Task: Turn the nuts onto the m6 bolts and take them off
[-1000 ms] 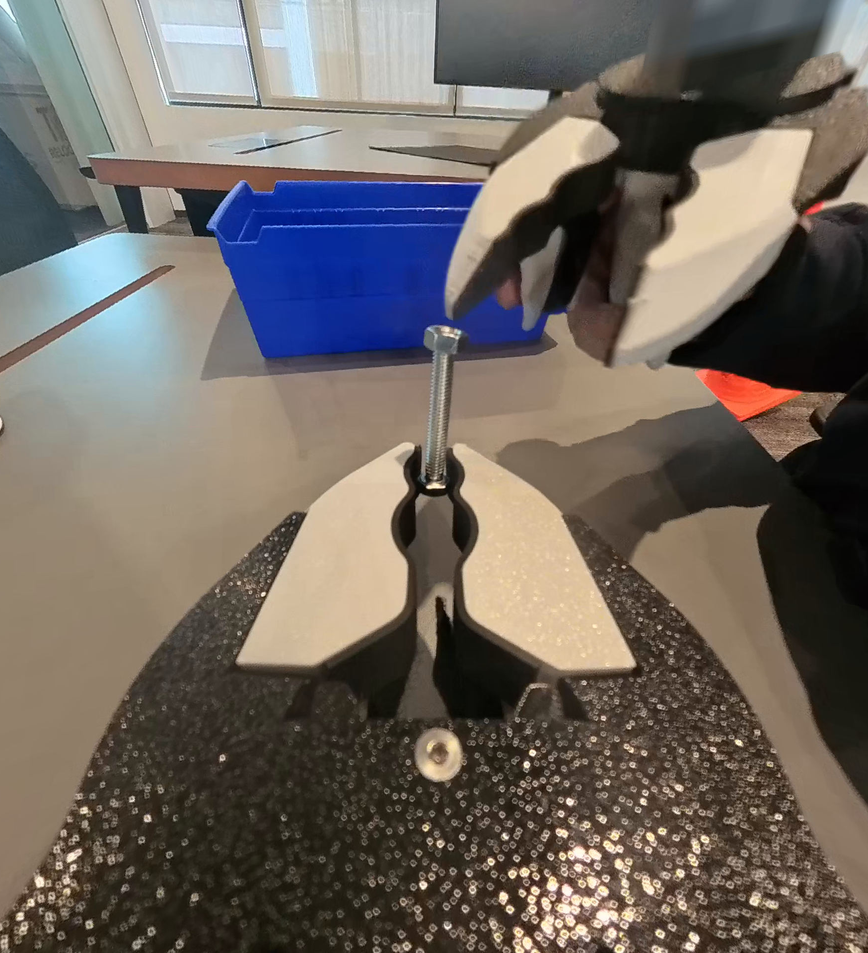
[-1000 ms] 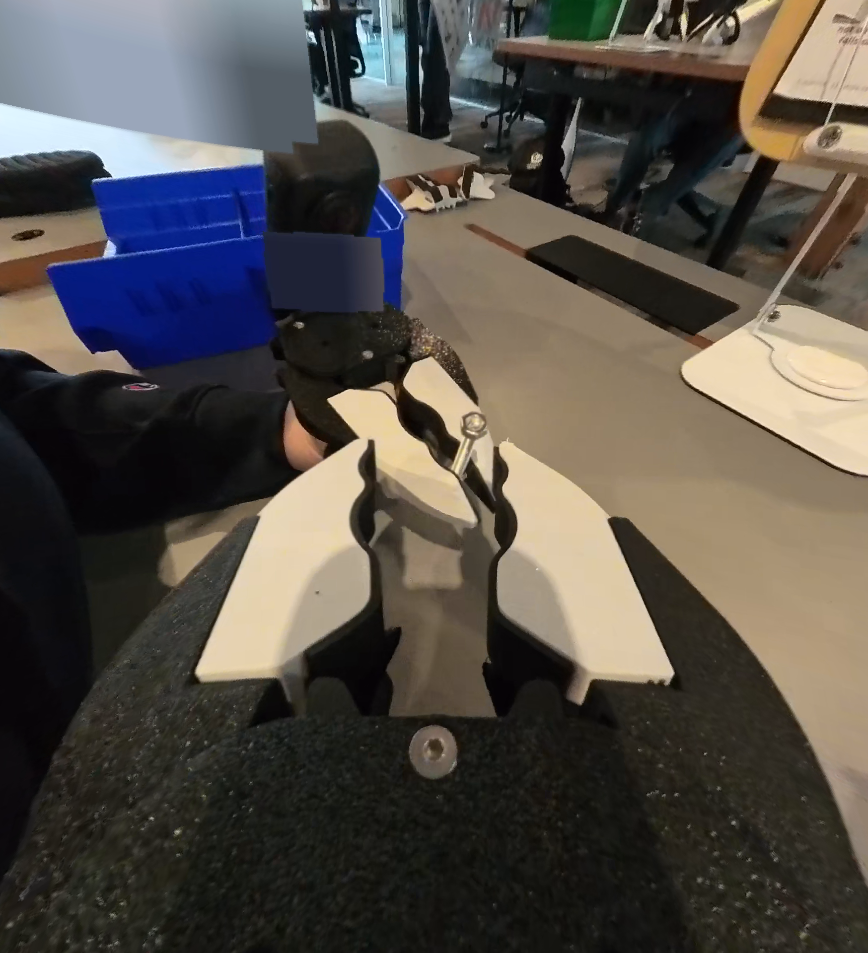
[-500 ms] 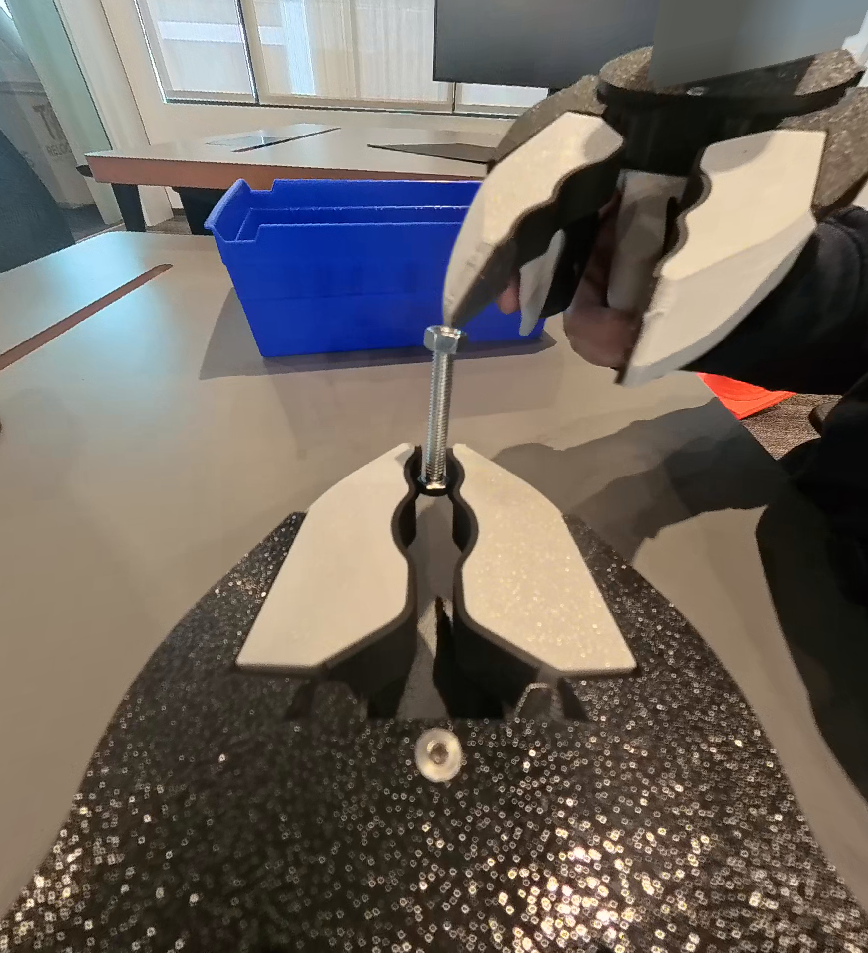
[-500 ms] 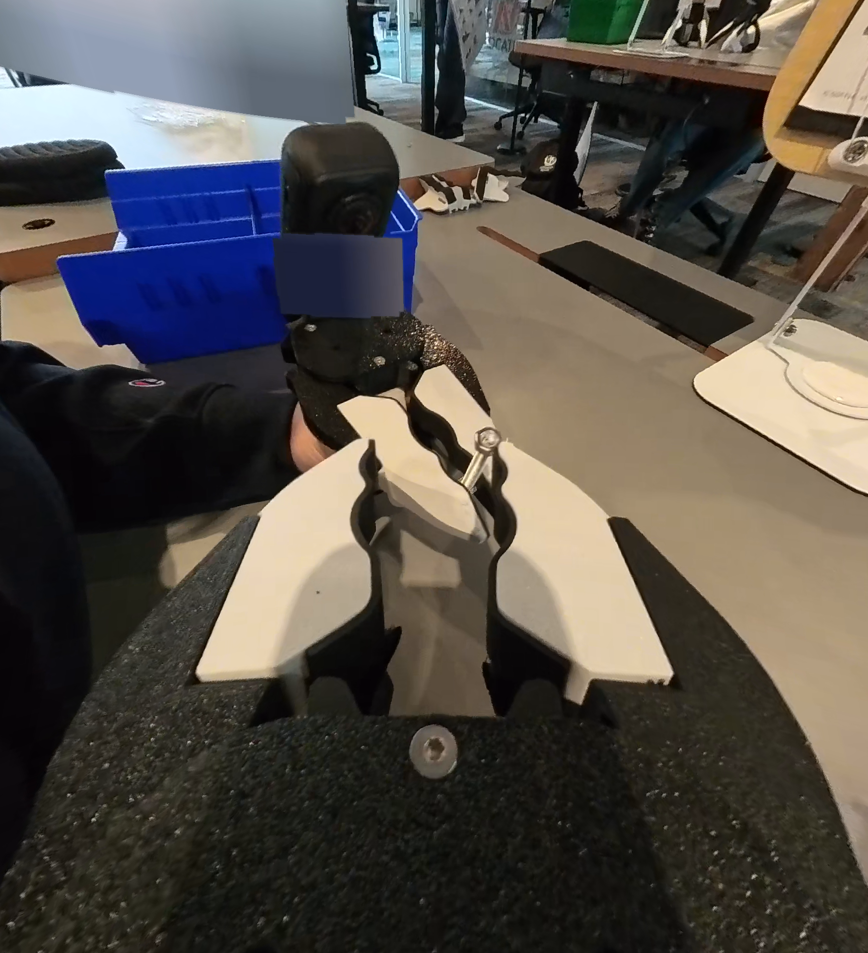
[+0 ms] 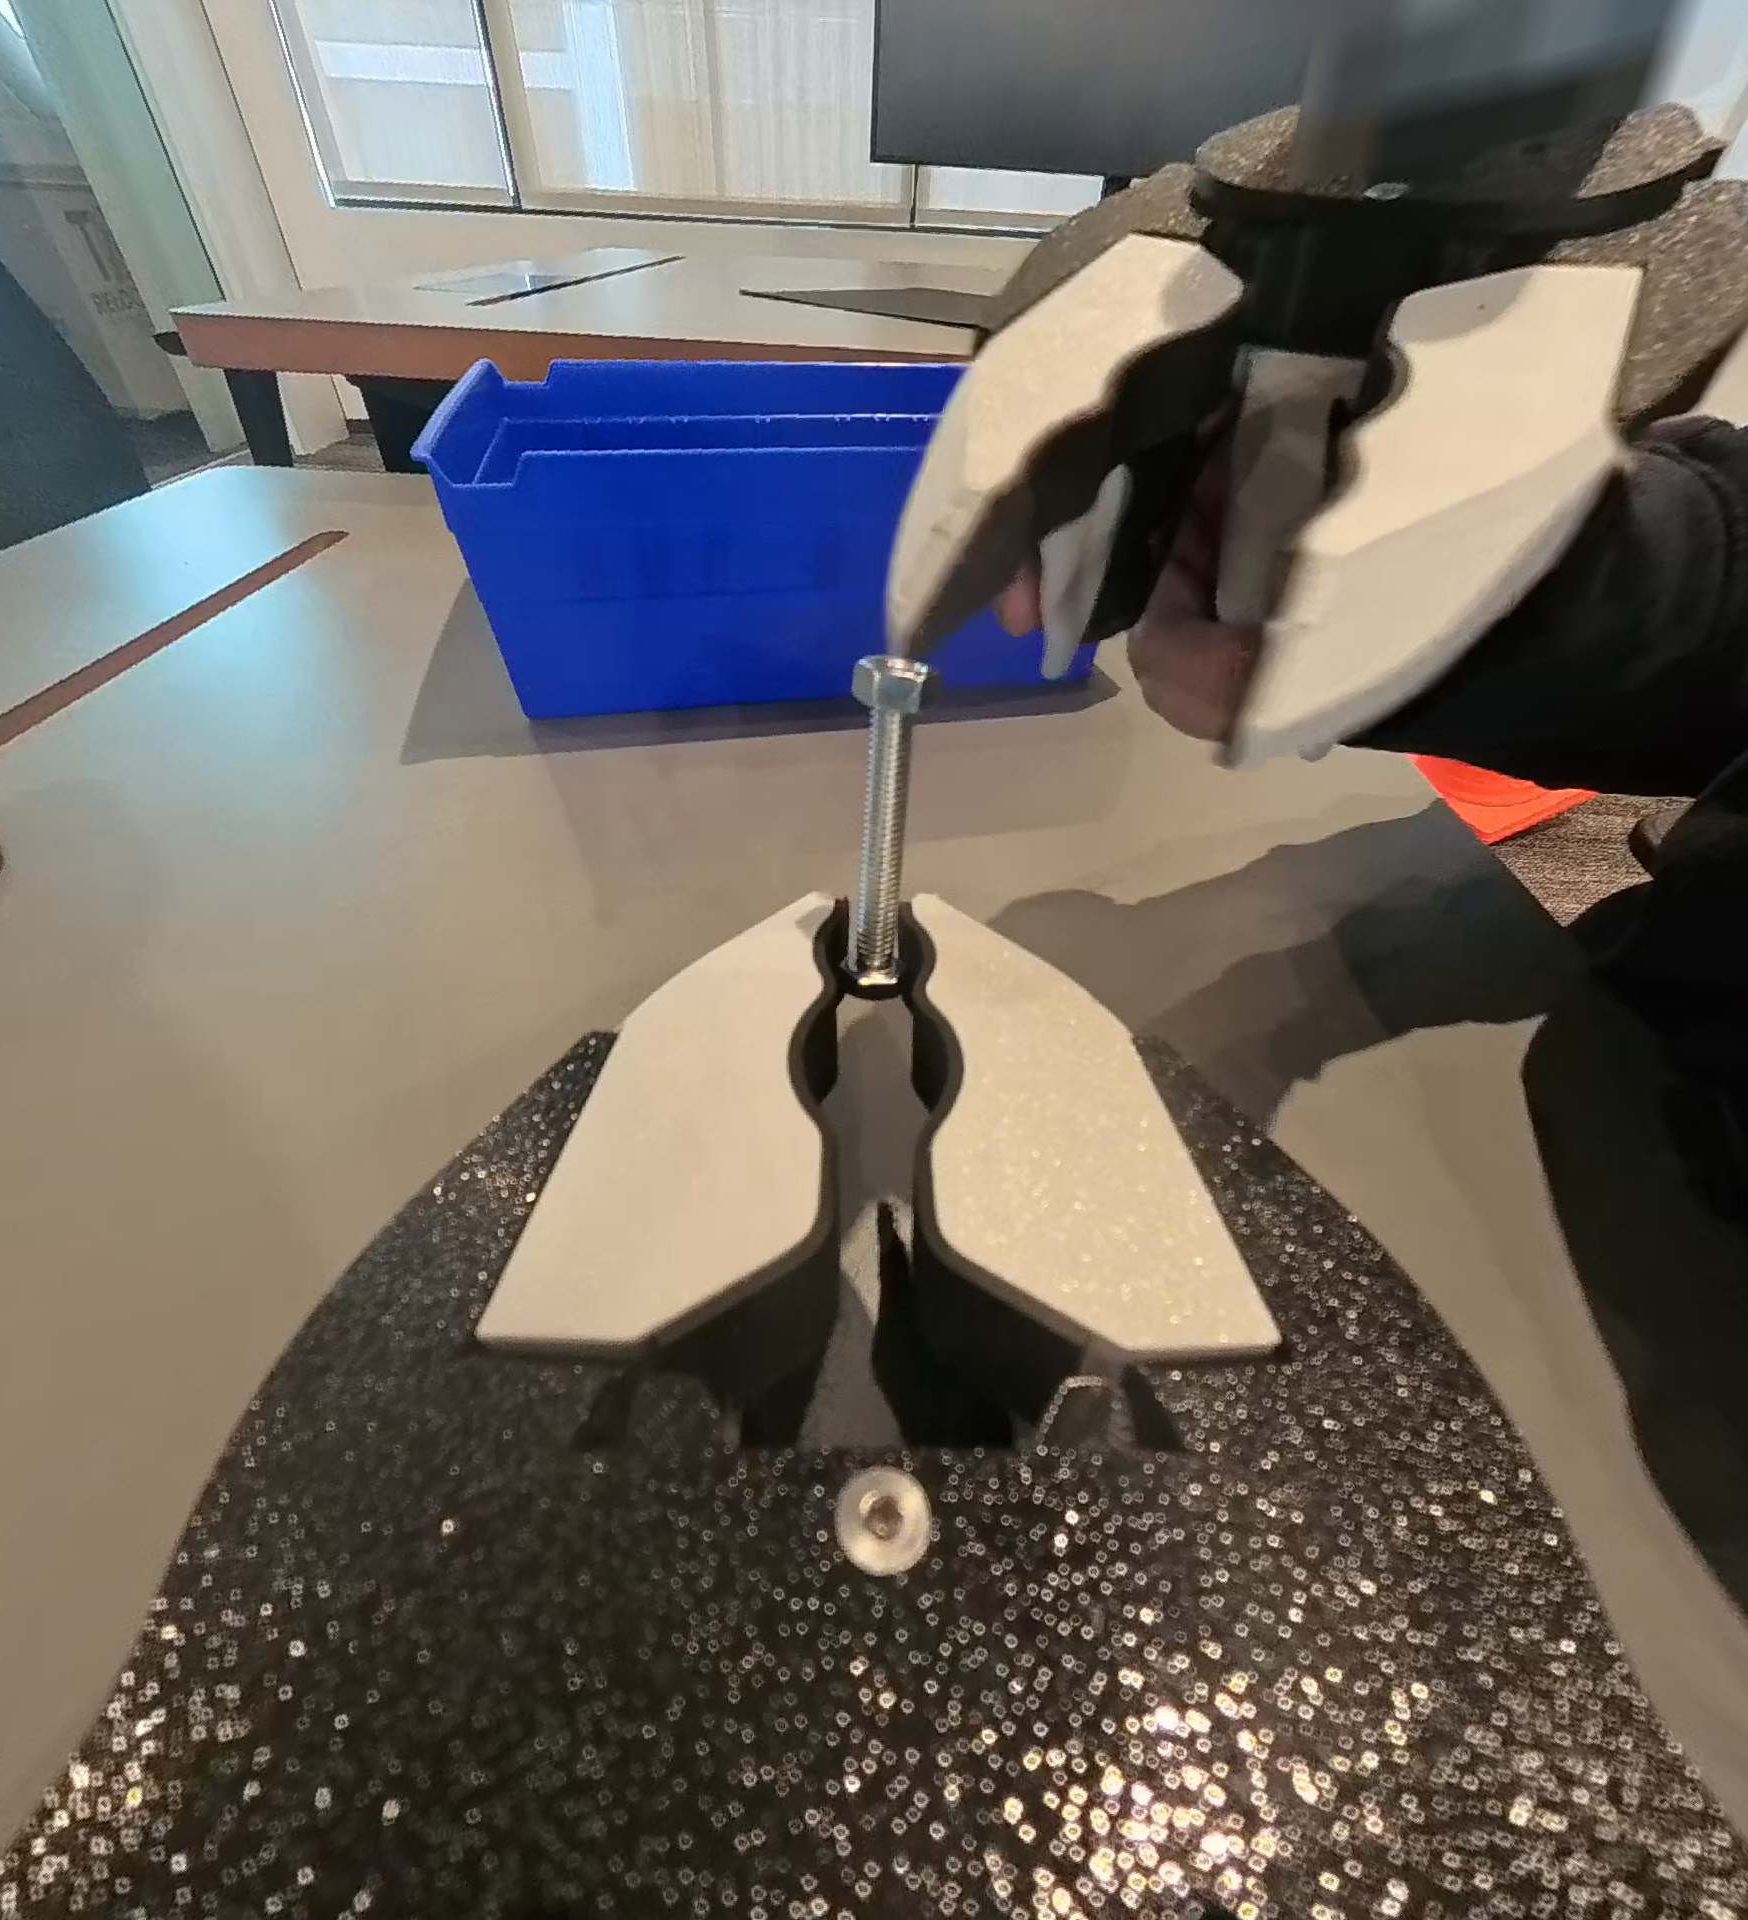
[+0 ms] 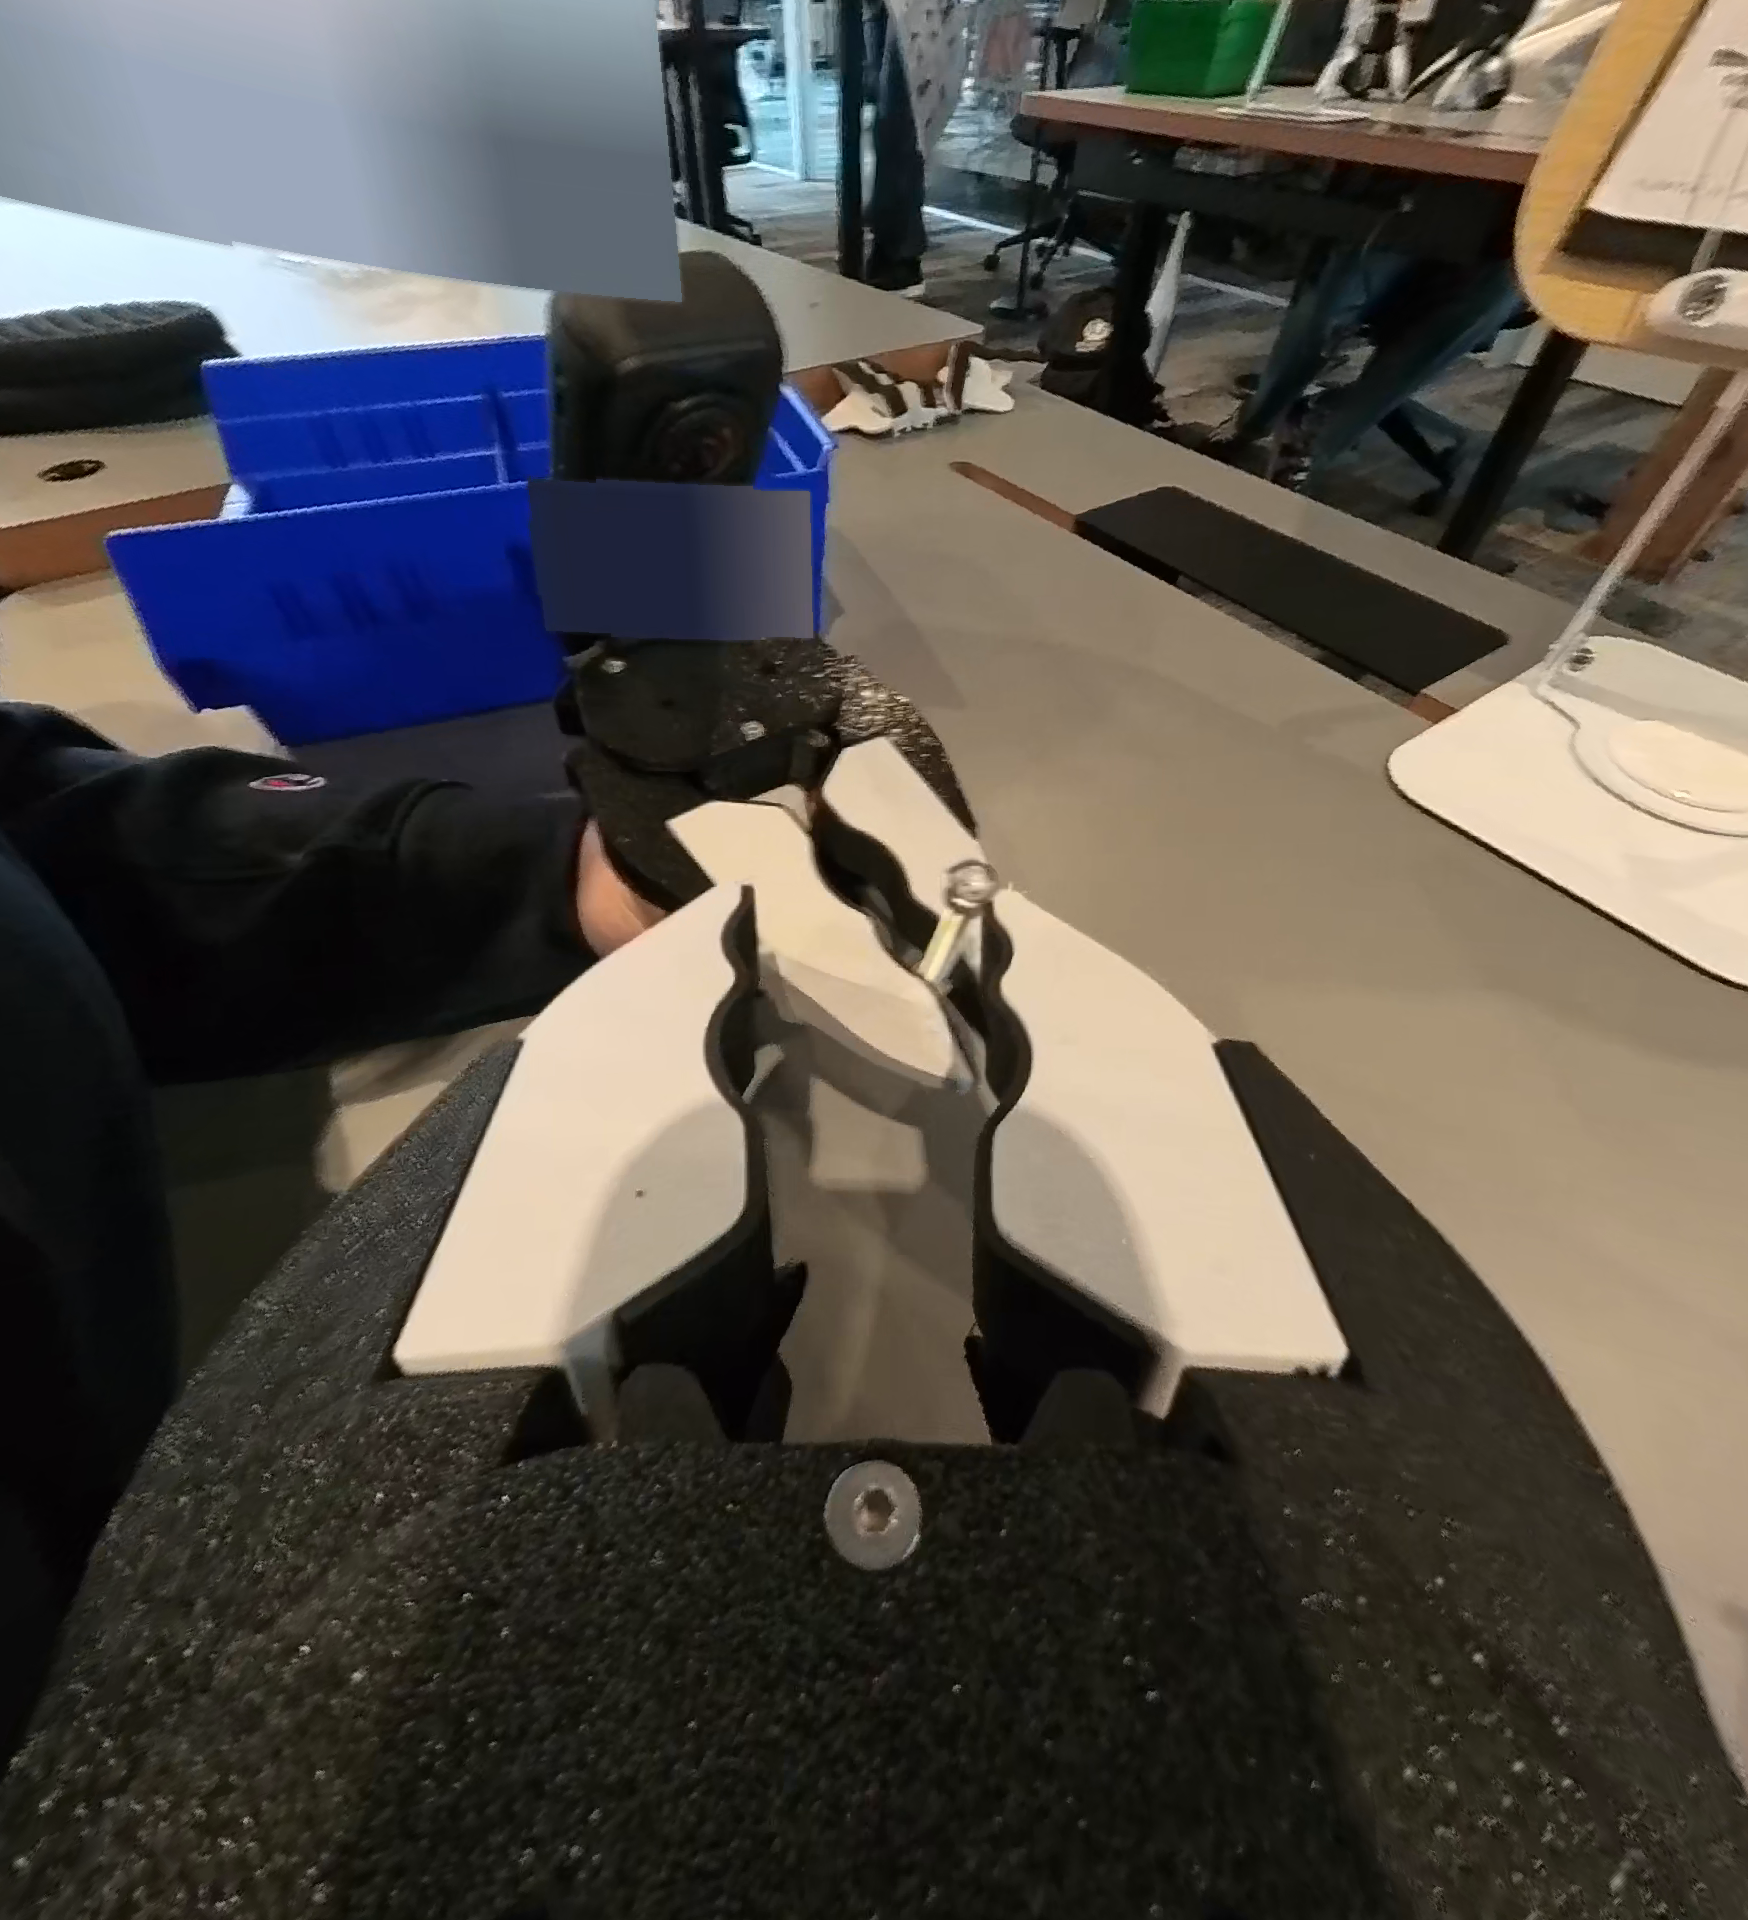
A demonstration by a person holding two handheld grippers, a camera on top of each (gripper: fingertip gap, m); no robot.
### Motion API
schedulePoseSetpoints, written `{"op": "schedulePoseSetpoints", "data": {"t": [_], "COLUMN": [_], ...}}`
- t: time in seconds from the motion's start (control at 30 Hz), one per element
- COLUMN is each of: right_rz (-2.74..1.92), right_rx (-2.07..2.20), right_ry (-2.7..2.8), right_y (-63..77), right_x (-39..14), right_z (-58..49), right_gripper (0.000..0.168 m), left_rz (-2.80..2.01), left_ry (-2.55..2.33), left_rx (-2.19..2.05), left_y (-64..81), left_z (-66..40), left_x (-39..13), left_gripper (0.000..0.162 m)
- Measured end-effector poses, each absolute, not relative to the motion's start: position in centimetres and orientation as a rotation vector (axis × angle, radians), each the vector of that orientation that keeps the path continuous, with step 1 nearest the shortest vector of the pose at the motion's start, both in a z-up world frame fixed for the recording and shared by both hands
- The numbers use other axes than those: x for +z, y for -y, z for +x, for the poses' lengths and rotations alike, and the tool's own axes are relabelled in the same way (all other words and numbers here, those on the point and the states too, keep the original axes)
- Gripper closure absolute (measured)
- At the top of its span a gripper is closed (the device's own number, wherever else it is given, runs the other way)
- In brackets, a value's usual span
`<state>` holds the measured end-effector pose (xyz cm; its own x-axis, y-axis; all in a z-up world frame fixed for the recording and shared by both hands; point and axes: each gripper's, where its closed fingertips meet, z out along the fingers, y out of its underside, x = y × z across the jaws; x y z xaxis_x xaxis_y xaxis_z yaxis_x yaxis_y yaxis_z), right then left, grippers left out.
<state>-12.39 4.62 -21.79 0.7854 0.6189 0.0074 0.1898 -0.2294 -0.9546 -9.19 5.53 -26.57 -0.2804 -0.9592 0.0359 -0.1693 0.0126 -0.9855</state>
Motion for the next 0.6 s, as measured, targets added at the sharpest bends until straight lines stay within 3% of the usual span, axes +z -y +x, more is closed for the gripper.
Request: {"op": "schedulePoseSetpoints", "data": {"t": [0.13,0.4,0.47,0.6], "right_rz": [-1.785,-1.787,-1.795,-1.763], "right_rx": [0.472,0.441,0.492,0.454], "right_ry": [0.648,0.611,0.67,0.648], "right_y": [-3.8,-4.7,-4.0,-3.8], "right_x": [-21.9,-21.8,-22.2,-21.9], "right_z": [-12.8,-12.4,-13.2,-12.8], "right_gripper": [0.133,0.128,0.138,0.14], "left_rz": [-1.197,-1.194,-1.193,-1.195], "left_ry": [-1.543,-1.546,-1.545,-1.544], "left_rx": [-1.345,-1.342,-1.342,-1.345], "left_y": [-5.6,-5.5,-5.5,-5.5], "left_z": [-9.2,-9.2,-9.2,-9.2], "left_x": [-26.6,-26.6,-26.6,-26.6], "left_gripper": [0.153,0.153,0.153,0.153]}}
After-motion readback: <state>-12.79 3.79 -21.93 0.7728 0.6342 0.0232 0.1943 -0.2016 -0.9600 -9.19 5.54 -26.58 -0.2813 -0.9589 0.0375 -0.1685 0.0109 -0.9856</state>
